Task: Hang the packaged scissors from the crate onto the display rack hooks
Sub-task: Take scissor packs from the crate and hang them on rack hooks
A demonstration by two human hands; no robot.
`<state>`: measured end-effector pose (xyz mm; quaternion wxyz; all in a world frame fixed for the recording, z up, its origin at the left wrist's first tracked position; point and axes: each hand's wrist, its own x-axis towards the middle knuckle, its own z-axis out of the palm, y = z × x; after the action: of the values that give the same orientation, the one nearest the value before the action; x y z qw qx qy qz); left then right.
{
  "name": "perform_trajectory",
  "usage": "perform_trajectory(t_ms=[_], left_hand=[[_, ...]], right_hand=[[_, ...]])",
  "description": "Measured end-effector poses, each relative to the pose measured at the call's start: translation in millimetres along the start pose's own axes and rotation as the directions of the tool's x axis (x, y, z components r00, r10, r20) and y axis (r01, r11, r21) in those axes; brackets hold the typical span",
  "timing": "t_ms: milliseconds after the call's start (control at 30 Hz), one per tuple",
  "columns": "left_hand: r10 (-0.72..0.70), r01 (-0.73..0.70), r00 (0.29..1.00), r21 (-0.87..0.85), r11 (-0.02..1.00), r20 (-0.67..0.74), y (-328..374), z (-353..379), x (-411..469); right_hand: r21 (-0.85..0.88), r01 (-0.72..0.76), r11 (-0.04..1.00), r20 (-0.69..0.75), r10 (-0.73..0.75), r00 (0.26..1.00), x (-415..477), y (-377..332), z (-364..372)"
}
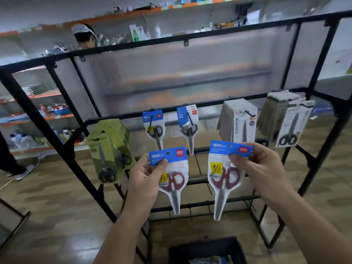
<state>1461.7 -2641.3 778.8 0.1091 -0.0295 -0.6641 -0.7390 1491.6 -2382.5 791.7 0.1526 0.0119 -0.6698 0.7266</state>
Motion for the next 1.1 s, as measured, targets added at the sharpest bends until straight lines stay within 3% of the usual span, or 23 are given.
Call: perform_trajectory(t_ms=[167,433,633,833,1100], left_hand=[[-0.039,0.044,0.994,-0.048,0.998,0.099,-16.9,-7.4,16.0],[-0.226,0.228,0.962,0.006,0.974,0.152,-65.0,2.3,14.2],[-0.290,0.290,0.957,-0.019,0.957,0.000,-70.8,14.5,4.0],[-0.272,0.298,0.922,0.056,0.953,-0.276,-82.9,-4.3,-8.4],[-0.295,0.372,0.874,0.141,0.917,-0.387,-105.8,-69.7,10.2]], right_hand=[[-0.060,0.039,0.997,-0.107,-0.045,0.993,-3.6,8.5,10.8],[-0.112,-0.010,0.994,-0.045,0.005,0.999,2.4,26.5,3.7],[-0.074,-0.109,0.991,0.142,0.119,0.983,28.0,57.9,-13.9],[-0.088,-0.226,0.970,0.265,0.242,0.933,47.6,100.1,-8.3],[-0.183,-0.355,0.917,0.309,0.396,0.865,52.1,137.3,68.3]])
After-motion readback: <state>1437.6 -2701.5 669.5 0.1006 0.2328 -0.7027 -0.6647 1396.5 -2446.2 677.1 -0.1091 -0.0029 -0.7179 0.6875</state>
